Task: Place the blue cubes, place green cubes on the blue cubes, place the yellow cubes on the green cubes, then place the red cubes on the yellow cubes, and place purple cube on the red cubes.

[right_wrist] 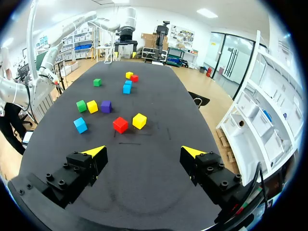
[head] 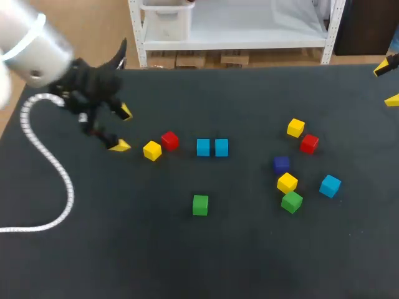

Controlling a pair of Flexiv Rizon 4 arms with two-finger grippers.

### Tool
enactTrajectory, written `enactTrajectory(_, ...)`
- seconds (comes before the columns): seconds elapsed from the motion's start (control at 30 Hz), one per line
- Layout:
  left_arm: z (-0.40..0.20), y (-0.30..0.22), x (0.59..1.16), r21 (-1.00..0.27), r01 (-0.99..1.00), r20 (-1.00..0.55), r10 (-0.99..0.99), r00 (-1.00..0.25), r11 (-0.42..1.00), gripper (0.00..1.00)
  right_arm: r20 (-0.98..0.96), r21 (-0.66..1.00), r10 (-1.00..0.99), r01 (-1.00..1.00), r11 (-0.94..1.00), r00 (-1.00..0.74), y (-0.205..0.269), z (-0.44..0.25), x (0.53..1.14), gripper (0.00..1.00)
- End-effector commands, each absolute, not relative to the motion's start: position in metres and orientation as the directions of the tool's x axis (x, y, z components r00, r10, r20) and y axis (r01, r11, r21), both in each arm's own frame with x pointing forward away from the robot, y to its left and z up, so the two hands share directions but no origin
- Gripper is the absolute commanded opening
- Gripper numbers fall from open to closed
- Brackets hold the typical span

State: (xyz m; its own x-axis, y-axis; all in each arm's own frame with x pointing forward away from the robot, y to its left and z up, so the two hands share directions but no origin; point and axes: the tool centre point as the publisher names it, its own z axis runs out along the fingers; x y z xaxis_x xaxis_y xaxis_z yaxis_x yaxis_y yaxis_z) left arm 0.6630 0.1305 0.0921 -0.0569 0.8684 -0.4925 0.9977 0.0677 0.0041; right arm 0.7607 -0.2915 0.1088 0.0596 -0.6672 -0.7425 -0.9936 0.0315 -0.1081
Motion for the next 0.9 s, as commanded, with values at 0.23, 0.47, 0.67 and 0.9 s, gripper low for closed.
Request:
enactTrajectory(0.23,0.1,0.16,0.668,0.018,0.999,-0.618,0.785,0.038,-0.034,1.0,-0.742,-0.111,-0.668,-0.993,0.034,0.06,-0.291,0.109,0.759,1.0)
enactTrajectory(0.47,0.101,0.159,0.669,0.019,0.999,-0.609,0.792,0.047,-0.045,1.0,-0.654,-0.211,-0.722,-0.971,-0.111,0.225,-0.31,0.117,0.76,1.0)
enactTrajectory(0.67,0.101,0.159,0.669,0.019,0.999,-0.609,0.792,0.047,-0.045,1.0,-0.472,-0.216,-0.561,-0.706,-0.675,0.68,-0.313,0.133,0.727,1.0)
enactTrajectory(0.9,0.101,0.159,0.669,0.019,0.999,-0.609,0.792,0.047,-0.045,1.0,-0.497,-0.218,-0.201,-0.345,-0.913,0.844,-0.271,0.123,0.659,1.0)
